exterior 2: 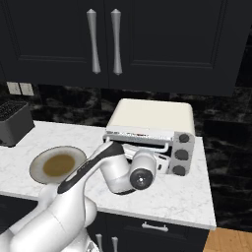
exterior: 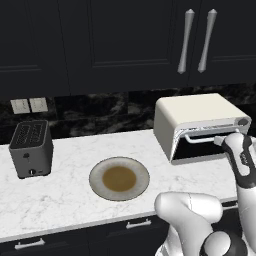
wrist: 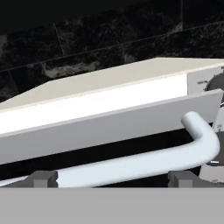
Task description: Pick up the kebab skewer and baguette bread, and place them inside the toaster oven. Close the toaster oven door and start by setting the timer.
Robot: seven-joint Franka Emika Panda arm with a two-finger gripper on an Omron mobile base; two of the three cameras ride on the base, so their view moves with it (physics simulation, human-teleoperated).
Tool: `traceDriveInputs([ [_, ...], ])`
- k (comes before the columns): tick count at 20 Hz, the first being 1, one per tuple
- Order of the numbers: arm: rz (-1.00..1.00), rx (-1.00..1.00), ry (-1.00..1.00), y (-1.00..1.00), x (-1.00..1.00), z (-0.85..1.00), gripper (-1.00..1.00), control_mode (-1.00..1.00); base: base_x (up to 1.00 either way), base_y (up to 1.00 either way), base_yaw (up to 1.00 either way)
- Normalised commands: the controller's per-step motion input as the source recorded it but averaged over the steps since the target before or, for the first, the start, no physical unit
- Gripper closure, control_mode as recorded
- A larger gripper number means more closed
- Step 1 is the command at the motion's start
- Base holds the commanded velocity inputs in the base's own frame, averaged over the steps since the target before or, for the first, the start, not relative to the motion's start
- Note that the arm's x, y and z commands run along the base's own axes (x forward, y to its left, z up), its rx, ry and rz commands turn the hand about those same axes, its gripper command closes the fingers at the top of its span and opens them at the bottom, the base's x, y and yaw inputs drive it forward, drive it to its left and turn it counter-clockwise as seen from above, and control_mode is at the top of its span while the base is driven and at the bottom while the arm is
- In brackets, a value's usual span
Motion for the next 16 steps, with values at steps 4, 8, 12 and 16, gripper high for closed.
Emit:
traceDriveInputs([
  [4,0.00,0.00,0.00,0.33,0.49,0.00,-1.00,-1.00,0.00,0.00,0.00],
  [8,0.01,0.00,0.00,0.29,0.49,0.00,-1.00,-1.00,0.00,0.00,0.00],
  [12,0.02,0.00,0.00,0.27,0.48,0.00,-1.00,-1.00,0.00,0.00,0.00],
  [16,0.02,0.00,0.01,0.25,0.46,0.00,-1.00,-1.00,0.00,0.00,0.00],
])
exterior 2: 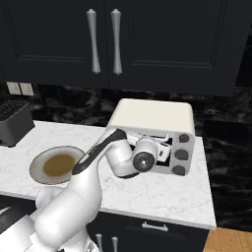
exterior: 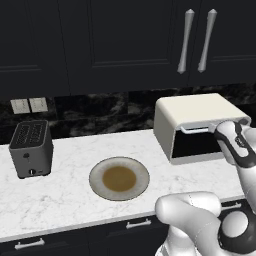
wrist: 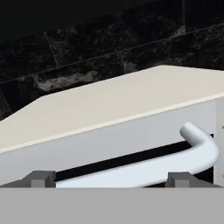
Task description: Pick up the kebab skewer and baguette bread, and place them inside the toaster oven. Close the toaster oven door and start by setting the timer.
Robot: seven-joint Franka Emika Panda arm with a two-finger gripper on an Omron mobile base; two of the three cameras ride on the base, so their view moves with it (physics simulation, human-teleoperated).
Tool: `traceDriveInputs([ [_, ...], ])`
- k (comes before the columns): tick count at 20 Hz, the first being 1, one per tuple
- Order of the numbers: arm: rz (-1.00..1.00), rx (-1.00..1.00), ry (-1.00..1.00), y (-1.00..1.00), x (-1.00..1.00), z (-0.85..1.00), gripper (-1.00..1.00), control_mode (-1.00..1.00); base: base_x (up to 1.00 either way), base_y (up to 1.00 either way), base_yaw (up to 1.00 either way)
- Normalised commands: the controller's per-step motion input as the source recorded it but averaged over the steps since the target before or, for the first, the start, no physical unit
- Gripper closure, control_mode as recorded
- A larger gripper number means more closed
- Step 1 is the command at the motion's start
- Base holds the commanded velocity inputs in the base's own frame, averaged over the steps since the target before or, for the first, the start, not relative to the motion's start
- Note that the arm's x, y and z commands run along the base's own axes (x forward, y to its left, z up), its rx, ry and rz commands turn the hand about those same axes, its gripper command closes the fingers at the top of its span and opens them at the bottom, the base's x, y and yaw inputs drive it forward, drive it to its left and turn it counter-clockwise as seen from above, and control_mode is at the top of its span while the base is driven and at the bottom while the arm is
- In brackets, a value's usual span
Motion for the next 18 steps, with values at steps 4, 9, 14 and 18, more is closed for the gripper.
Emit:
traceDriveInputs([
  [4,0.03,0.00,0.01,0.20,0.40,0.00,-1.00,-1.00,0.00,0.00,0.00],
  [9,0.01,0.00,0.00,0.02,0.06,0.00,-1.00,-1.00,0.00,0.00,0.00],
  [14,0.01,0.00,0.00,-0.10,-0.13,0.01,-1.00,-1.00,0.00,0.00,0.00],
  [18,0.06,0.00,0.00,-0.13,-0.11,0.09,-1.00,-1.00,0.00,0.00,0.00],
])
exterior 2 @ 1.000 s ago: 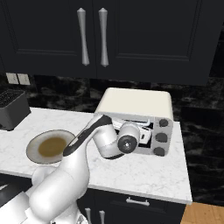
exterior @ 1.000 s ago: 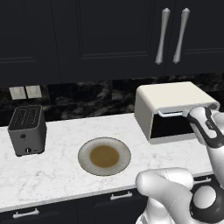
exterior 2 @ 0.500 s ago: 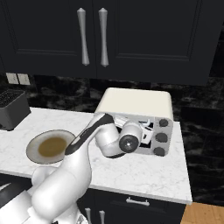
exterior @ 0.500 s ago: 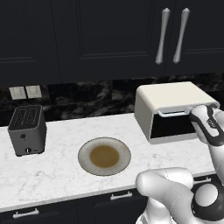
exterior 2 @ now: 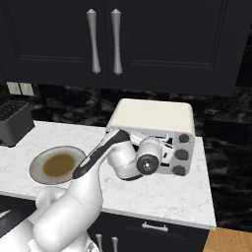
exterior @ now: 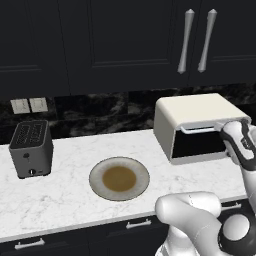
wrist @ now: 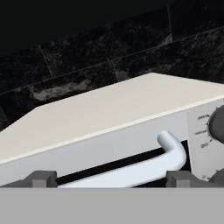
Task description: Pick up the kebab skewer and baguette bread, and place them inside the toaster oven. Close the toaster oven door and start by setting the timer.
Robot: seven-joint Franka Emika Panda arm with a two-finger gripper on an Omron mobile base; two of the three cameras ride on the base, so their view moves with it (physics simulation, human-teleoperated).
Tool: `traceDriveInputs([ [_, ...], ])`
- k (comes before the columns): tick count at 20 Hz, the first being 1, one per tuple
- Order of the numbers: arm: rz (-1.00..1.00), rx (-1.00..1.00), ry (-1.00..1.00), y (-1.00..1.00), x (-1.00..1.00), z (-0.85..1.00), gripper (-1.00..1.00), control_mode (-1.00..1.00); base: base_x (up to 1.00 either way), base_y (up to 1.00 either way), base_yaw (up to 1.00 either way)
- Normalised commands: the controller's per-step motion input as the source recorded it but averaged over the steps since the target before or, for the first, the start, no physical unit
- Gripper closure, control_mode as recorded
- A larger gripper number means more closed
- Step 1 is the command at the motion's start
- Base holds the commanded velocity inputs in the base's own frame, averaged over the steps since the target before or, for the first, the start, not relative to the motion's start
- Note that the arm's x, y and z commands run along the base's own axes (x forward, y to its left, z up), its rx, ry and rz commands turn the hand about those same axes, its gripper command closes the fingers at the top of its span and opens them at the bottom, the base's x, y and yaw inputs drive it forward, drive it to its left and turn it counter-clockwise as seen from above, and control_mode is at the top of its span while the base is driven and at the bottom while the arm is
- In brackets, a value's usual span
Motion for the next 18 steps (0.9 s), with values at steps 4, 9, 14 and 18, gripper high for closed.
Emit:
traceDriveInputs([
  [4,0.07,0.00,0.00,-0.10,-0.12,0.13,-1.00,-1.00,0.00,0.00,0.00],
  [9,0.08,0.00,0.00,-0.07,-0.10,0.17,-1.00,-1.00,0.00,0.00,0.00],
  [14,0.06,0.00,0.00,-0.16,-0.23,0.03,-1.00,-1.00,0.00,0.00,0.00],
  [18,0.03,0.00,0.00,-0.58,-0.61,-0.09,-1.00,-1.00,0.00,0.00,0.00],
])
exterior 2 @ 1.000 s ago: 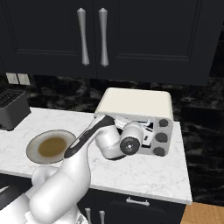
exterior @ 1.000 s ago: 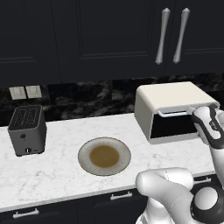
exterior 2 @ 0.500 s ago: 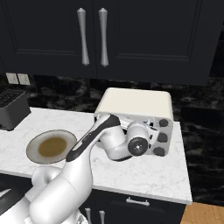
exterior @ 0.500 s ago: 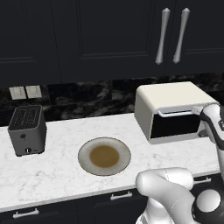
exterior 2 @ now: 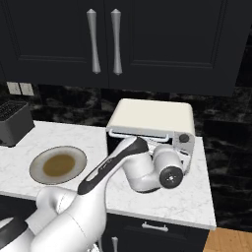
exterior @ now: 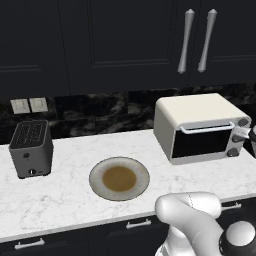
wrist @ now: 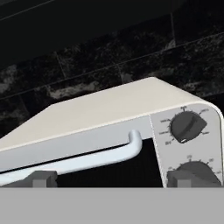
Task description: Pick up the kebab skewer and baguette bread, and place them inside the toaster oven. Close the toaster oven door and start by setting the timer.
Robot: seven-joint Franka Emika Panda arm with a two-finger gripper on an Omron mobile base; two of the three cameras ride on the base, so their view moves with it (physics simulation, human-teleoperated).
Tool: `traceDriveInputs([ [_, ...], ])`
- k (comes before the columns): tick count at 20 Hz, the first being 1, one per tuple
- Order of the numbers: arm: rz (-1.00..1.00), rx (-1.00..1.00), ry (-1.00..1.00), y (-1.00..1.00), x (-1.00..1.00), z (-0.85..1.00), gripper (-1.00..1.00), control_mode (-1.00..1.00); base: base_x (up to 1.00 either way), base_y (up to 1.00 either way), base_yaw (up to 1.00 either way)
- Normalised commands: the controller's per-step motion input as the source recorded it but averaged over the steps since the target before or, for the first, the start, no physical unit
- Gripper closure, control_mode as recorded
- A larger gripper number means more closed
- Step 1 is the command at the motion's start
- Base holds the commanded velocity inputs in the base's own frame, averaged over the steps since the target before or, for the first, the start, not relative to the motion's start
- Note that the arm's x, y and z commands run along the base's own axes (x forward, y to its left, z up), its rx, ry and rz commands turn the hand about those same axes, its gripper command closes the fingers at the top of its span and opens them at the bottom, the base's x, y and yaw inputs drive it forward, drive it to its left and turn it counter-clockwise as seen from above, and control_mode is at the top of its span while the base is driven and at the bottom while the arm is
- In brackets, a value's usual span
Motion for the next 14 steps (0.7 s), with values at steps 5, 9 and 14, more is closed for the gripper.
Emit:
traceDriveInputs([
  [5,0.02,0.00,0.00,-0.57,-0.32,-0.17,-1.00,-1.00,0.00,0.00,0.00],
  [9,0.02,-0.01,0.00,-0.28,-0.01,-0.18,-1.00,-1.00,0.00,0.00,0.00],
  [14,0.03,-0.02,-0.02,-0.10,0.04,-0.23,-1.00,-1.00,0.00,0.00,0.00],
])
